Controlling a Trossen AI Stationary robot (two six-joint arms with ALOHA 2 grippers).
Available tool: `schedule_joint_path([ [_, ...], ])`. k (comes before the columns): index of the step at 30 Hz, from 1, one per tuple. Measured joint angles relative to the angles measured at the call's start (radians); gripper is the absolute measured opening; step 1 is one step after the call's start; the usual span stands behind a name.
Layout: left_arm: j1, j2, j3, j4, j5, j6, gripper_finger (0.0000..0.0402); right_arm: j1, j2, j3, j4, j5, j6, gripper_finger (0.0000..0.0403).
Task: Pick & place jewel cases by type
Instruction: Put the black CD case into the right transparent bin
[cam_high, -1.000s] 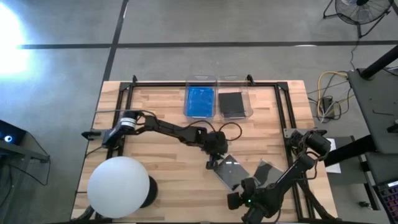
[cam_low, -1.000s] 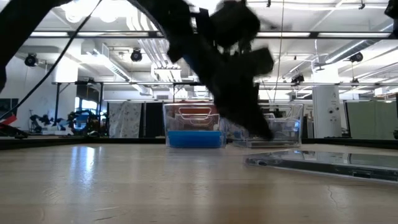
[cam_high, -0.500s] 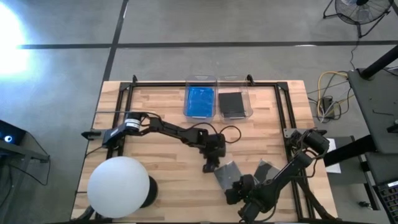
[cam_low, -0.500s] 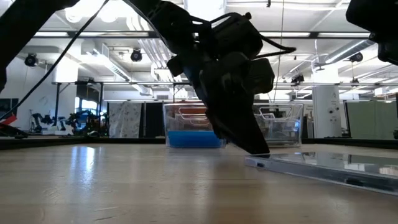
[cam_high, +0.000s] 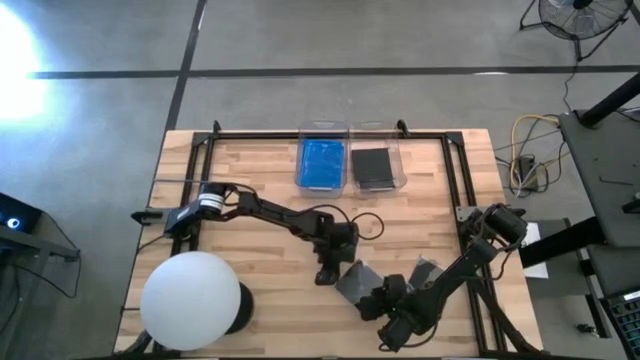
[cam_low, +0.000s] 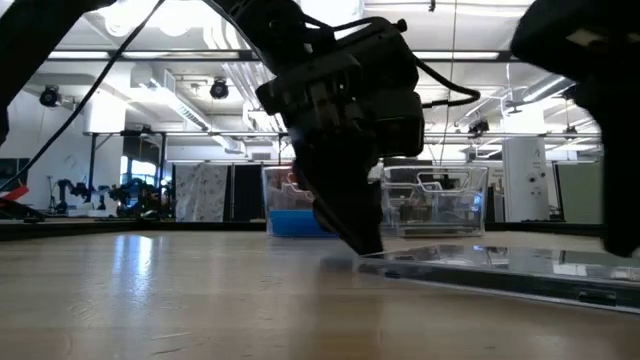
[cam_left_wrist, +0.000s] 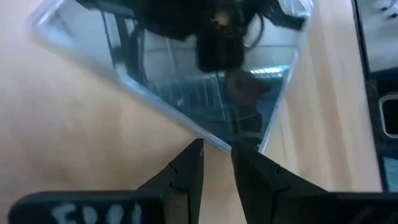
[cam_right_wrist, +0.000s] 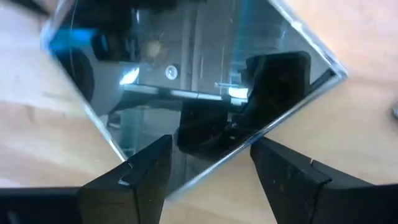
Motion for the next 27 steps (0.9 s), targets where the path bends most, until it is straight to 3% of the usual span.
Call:
schedule_joint_path([
  [7,-0.007,-0.022,-0.005,-0.063,0.06,0.045,0.0071,-0.005,-0.021,-0.008,-0.012,0.06,-0.028,0.0219],
  [15,-0.006,-0.174,-0.024,-0.069,-0.164,0.122,0.0071,-0.014,-0.087,-0.015,-0.012,0.103,-0.046,0.0219],
  [22,-0.006,-0.293,-0.184,0.049,-0.199,0.104,0.0071,-0.025,-0.167,-0.033,-0.022,0.129,-0.098,0.0219],
  [27,-0.015,-0.303,-0.344,0.171,-0.203,-0.009,0.0071,-0.04,-0.191,-0.056,-0.02,0.154,-0.076,0.0219],
])
